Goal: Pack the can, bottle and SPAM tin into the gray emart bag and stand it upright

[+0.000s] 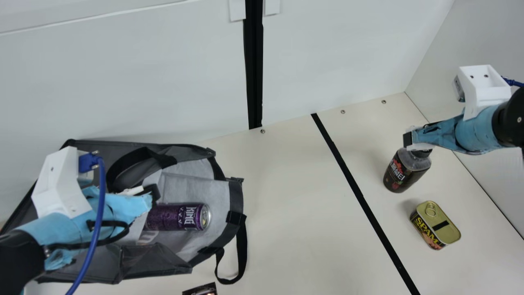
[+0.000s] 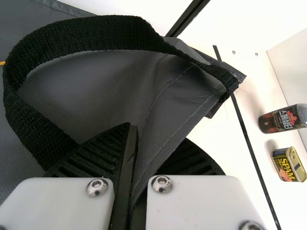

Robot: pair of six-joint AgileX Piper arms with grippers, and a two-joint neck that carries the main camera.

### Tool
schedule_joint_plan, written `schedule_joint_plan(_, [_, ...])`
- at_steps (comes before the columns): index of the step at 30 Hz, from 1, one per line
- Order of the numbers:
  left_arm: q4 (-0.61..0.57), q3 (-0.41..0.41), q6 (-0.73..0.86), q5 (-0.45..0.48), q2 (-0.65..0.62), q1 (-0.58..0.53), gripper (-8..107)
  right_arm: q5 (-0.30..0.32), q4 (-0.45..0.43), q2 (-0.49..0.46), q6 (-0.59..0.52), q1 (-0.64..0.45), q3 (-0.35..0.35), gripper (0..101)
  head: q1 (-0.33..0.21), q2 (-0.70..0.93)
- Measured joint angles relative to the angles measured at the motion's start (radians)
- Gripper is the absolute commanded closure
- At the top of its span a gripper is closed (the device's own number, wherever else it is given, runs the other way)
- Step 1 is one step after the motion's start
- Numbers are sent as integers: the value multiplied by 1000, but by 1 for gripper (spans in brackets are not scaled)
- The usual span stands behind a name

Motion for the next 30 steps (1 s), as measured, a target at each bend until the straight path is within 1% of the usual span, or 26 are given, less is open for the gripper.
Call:
schedule_joint_plan(13, [0, 0, 0, 0, 0, 0, 107, -2, 31, 101, -39, -23, -30, 6, 0, -2])
schedule_joint_plan(30, [0, 0, 0, 0, 0, 0, 107, 3, 53, 229, -54, -37, -84, 6, 0, 0])
